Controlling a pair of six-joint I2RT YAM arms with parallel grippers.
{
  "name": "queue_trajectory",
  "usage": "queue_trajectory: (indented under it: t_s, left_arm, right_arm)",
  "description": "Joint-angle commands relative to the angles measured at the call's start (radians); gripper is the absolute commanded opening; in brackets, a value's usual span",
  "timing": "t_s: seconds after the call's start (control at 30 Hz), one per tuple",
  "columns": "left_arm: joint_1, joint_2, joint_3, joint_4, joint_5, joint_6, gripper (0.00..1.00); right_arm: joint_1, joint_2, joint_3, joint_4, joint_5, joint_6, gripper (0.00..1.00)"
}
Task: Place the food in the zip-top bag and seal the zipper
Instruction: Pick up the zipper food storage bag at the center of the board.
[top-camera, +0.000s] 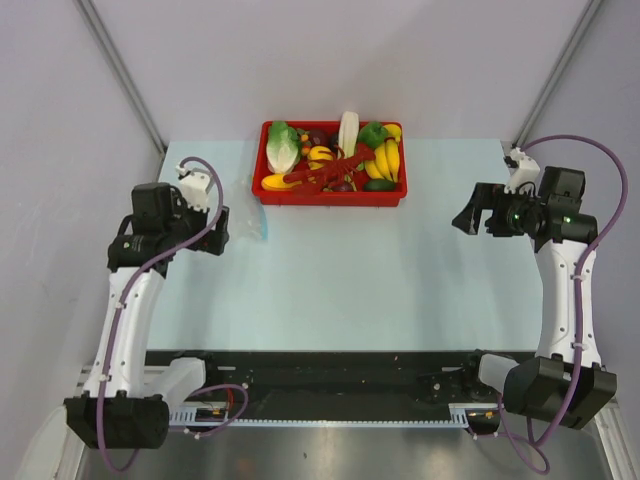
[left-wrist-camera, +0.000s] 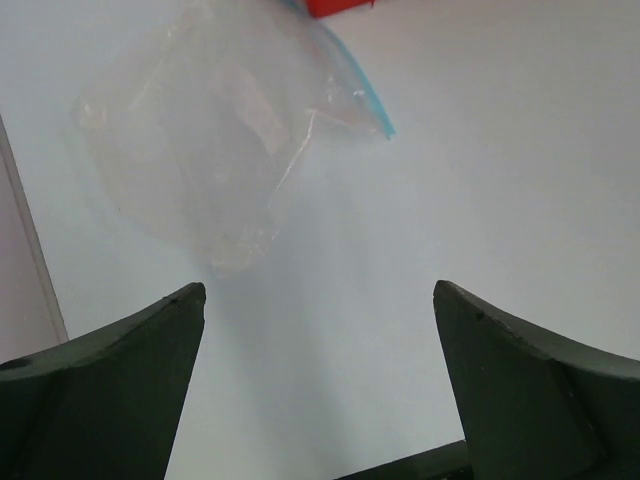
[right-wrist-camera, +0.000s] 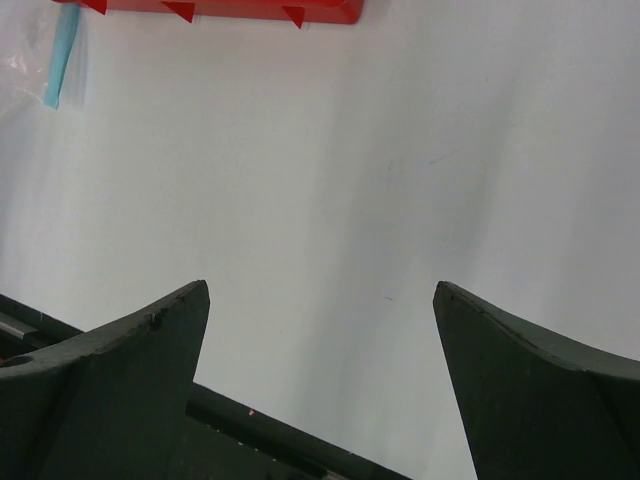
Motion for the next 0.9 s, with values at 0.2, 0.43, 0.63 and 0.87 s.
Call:
queue_trajectory:
  t_s: [0.2,0.43,0.63,0.87]
  left_arm:
    - [-0.002,0.197,0.003,0.152,-0.051,0.11,1.0]
    - [-0.002,0.41,0.03,0.313,-0.06,0.271,1.0]
    - [-0.002,0.598,0.05,0.448,0.001,0.401,0.96]
    - [-0.004,0.737,0.046,0.491,0.049,0.481,0.86]
  right_arm:
    - [0.002,-0.019,-0.007,0.033,-0.034,0.047,1.0]
    - [0.042,0.02,-0.009,0.076,-0.034,0.097,1.0]
    - [0.064,0.047,-0.009,0.09,-0.034,0.099,1.0]
    - [0.091,0.04,-0.009,0.082,-0.012,0.067,1.0]
